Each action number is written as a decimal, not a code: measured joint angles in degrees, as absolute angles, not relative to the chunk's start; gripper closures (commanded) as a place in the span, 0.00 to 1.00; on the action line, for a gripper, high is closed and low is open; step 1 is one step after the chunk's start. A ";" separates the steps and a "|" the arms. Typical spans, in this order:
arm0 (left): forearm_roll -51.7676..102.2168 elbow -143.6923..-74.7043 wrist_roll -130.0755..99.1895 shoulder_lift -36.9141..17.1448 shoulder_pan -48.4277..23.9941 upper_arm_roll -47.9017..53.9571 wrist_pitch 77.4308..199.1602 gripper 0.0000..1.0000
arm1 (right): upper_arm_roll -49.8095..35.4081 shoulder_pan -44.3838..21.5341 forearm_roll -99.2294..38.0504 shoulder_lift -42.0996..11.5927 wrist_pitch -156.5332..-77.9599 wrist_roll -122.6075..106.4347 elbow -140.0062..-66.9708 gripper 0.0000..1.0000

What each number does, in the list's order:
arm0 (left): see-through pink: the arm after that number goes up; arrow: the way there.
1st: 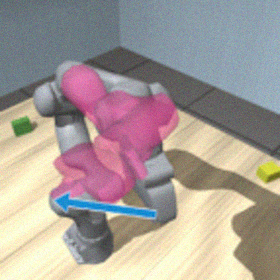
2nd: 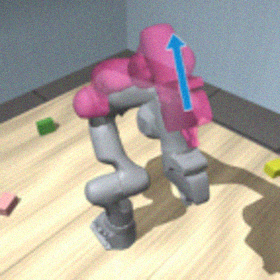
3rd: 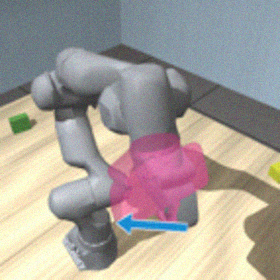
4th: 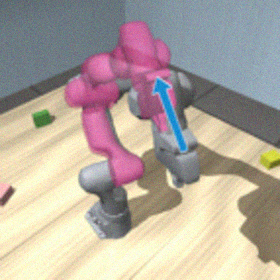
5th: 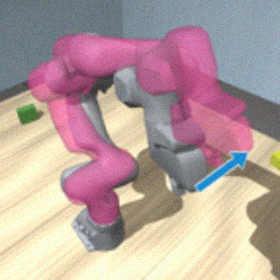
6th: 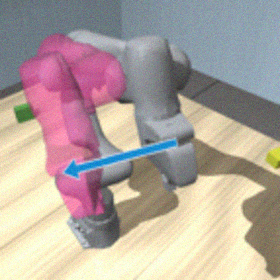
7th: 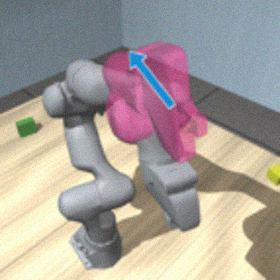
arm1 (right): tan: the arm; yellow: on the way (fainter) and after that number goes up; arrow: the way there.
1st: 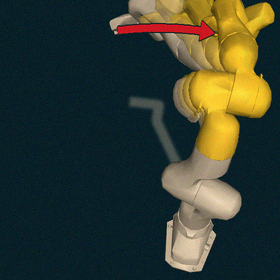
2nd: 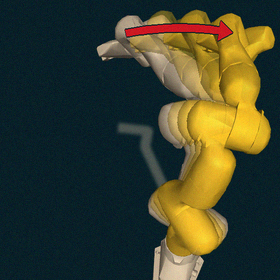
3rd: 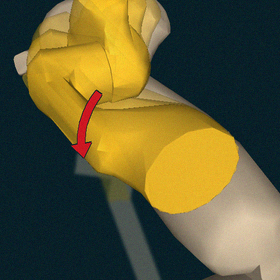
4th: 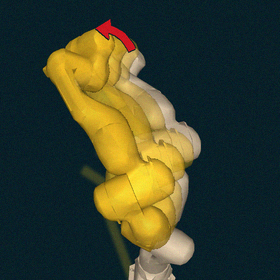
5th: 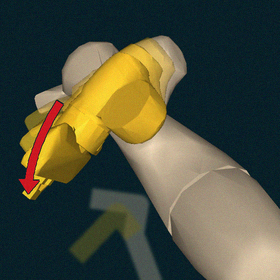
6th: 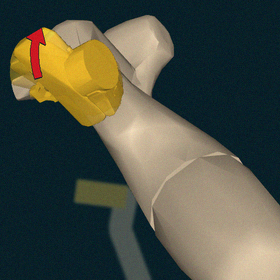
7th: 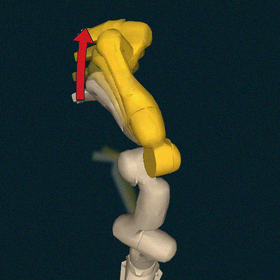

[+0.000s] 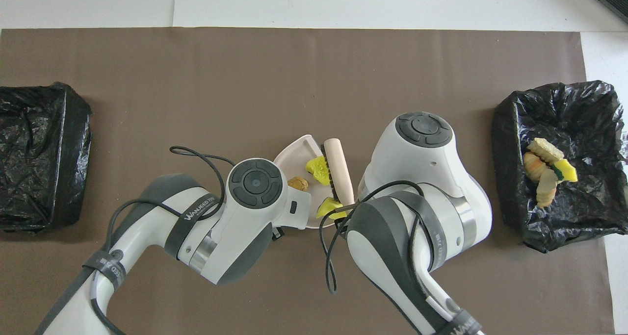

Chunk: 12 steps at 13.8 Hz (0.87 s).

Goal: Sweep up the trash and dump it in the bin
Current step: 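Sweep the remaining pieces into the dustpan with the right gripper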

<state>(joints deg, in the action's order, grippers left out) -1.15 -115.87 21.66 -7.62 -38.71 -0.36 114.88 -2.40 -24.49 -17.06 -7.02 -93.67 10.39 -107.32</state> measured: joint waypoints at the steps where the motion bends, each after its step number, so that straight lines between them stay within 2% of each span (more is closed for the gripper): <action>1: -1.43 -115.86 21.71 -7.59 -38.71 -0.36 114.88 1.00 | -2.40 -24.30 -17.06 -6.65 -93.45 10.82 -107.32 1.00; 12: -1.76 -115.88 21.81 -7.54 -38.71 -0.34 114.85 1.00 | -2.40 -24.26 -24.33 -6.47 -95.92 16.24 -107.33 1.00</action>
